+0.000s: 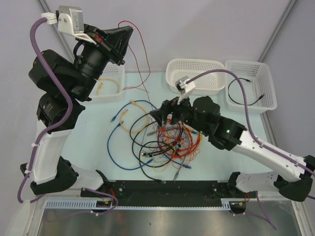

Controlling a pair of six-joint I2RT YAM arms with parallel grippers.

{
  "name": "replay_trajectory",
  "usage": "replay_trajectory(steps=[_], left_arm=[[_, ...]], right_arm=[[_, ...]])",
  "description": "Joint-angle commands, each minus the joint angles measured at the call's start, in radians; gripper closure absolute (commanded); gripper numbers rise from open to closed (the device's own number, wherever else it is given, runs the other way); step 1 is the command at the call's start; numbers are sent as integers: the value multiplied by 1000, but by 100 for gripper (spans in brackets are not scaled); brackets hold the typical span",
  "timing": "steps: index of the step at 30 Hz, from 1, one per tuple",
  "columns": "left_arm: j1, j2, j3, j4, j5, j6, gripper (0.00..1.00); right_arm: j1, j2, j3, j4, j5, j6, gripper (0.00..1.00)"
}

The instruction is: Untangle the cables

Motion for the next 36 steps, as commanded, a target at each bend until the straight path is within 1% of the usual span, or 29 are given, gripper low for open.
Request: replay_trajectory(steps=[1,2,5,6,8,10,13,14,15,21,22,23,25,26,28,32,36], left_arm=[[6,-10,-12,16,33,-23,100],[6,-12,-17,18,34,-23,100],[6,-16,-21,13,40,-27,100],[6,-18,-21,12,39,-26,100],[6,-21,-26,6,37,-27,100],[6,-33,-49,10,34,-27,100],[4,-59,-95,27,34,-31,100],[4,-64,-106,29,33,-31,100],[4,-70,-127,29,24,-31,100],[4,-147,-273,85,10,-34,100],[6,-150,-274,85,7,-34,100],[6,-150,-270,85,5,-28,100],[4,-136,-242,73,1,-18,100],[6,-133,-233,65,2,-17,100],[6,-127,-212,64,13,-21,100],[6,-102,-167,55,40,-43,100],[4,-85,-133,44,68,-64,100]], right_arm=[[5,61,-1,158,-26,-37,16],[5,78,-1,175,-18,-42,16],[-10,126,-1,224,-9,-45,28],[-16,140,-1,232,-7,-28,42],[-30,144,-1,232,-13,-19,57],[-36,154,-1,272,-15,-19,61],[-43,160,-1,290,-6,-10,81],[-46,155,-1,290,2,-8,98],[-46,140,-1,290,16,-10,100],[-82,66,-1,280,13,-33,100],[-84,57,-1,258,7,-37,68],[-86,52,-1,248,-3,-36,52],[-84,51,-1,165,-18,-30,26],[-81,52,-1,140,-20,-25,23],[-75,57,-13,105,-18,-24,23],[-60,51,-82,155,-35,-17,30],[-47,75,-83,213,-47,-24,31]])
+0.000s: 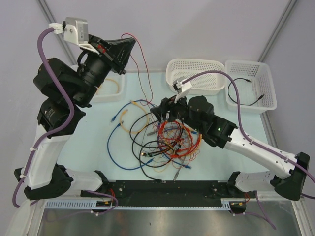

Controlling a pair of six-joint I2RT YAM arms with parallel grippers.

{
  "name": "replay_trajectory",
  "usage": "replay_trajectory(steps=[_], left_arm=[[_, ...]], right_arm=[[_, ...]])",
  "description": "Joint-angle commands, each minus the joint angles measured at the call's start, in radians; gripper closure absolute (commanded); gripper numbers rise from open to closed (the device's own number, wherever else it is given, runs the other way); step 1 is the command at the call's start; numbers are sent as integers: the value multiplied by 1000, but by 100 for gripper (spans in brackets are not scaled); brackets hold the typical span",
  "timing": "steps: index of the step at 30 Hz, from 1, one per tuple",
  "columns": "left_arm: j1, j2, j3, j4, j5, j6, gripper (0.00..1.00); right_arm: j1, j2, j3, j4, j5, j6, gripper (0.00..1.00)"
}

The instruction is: Untangle the cables

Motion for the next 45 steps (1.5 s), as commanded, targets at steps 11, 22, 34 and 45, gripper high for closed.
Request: replay_trajectory(steps=[11,22,34,45], left_arm=[[6,18,60,7,95,-69,100],[4,-109,-239,47,-51,-57,93],[12,-465,-1018,216,-411,-233,0],[10,-484,-1139,137,-376,-389,0]], right_arm=[[1,107,6,245,-81,24,46],[-63,-7,55,148,47,15,100],[-125,-61,515,-241,181,-97,100],[-141,74,770,-303,295,-167,100]])
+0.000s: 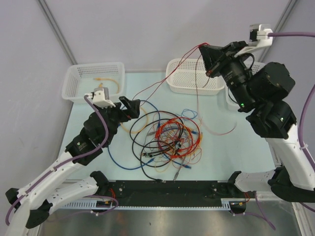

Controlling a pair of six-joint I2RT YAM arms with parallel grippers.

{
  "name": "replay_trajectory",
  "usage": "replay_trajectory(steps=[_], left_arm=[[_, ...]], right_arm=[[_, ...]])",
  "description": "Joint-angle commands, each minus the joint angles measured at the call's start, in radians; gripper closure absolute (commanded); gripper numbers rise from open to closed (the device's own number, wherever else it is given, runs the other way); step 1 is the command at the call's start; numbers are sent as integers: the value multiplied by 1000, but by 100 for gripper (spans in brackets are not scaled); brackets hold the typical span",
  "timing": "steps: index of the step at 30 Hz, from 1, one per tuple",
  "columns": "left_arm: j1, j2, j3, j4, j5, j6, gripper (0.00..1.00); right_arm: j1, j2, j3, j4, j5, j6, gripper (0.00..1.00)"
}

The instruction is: Untangle the cables

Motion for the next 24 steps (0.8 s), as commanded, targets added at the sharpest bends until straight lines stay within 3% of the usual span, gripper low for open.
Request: replay_trajectory(steps=[1,7,10,17,24], left_arm=[[4,-1,-51,-55,1,-108,1],[14,3,-112,-244,-9,-240,0],[18,-10,-100,-286,63,-182,1],[17,-182,-135,10,348,-1,0],[18,-170,-19,109,545,6,0]], right_arm=[[-28,68,52,-48,80,-33,100],[-224,118,43,-81,-29,116,100],[-238,117,3,-73,-52,133,100],[-238,66,-162,-22,-58,168,100],[-240,54,-212,-25,-52,162,100]])
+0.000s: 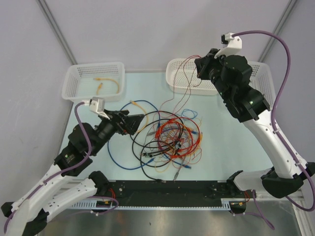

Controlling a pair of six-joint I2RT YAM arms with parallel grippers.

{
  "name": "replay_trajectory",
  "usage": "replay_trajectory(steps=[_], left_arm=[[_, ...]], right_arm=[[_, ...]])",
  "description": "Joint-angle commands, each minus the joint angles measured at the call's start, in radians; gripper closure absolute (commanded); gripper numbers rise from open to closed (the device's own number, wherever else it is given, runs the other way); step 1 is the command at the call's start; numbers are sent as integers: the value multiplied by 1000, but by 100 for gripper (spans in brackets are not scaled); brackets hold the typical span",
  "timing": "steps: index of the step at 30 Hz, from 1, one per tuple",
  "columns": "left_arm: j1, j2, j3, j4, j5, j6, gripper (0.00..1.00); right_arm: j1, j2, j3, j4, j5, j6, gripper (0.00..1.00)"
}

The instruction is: Untangle the cables

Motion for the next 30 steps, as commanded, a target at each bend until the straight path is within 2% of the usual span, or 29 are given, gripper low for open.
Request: replay_trajectory(steps=[1,5,7,10,12,16,21,30], left_arm=[[5,24,88,151,185,25,1],[5,68,162,99,184,14,0],[4,80,179,13,112,8,0],[5,79,138,-65,26,-44,0],[5,51,75,-67,27,-82,0],[5,-5,-11,-50,44,-130,1],[5,-19,-34,-111,21,-144,0],[5,24,-100,-102,35,-131,0]], right_arm=[[-6,-36,-23,49,3,9,100],[-29,-31,-46,58,21,3,100],[-53,-16,-46,66,3,12,100],[-119,19,-34,93,-25,35,100],[-171,47,-8,116,-42,66,100],[-254,171,81,130,-72,98,100],[-345,318,224,147,-103,129,100],[-414,613,434,224,-138,159,100]])
